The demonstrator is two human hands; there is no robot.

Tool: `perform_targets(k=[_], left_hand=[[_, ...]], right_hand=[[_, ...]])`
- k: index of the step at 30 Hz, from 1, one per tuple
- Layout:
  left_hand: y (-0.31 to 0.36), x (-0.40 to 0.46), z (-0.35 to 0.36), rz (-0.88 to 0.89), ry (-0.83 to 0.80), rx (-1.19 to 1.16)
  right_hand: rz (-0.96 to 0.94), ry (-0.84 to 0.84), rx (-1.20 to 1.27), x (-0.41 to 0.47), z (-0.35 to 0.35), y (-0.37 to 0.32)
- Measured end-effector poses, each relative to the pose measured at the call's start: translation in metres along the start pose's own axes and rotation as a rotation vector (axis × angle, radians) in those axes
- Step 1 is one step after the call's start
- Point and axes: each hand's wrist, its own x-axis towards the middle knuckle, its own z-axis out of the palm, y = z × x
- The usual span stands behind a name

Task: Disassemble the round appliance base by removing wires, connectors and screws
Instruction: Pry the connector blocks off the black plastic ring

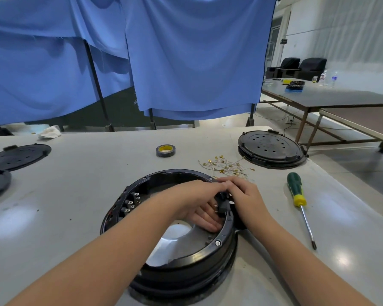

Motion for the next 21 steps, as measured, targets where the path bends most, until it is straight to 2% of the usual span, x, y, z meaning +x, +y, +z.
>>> perform_targets(k=[9, 21], left_hand=[[-0.01, 0.008, 0.005, 0.064, -0.008, 0.045], [-0.017, 0.018, 0.008, 0.134, 0.049, 0.057]], right_hand=[[0.173, -0.188, 0.131, 0.001, 0.0, 0.004], [0.196, -0.199, 0.064, -0.002, -0.001, 0.005]])
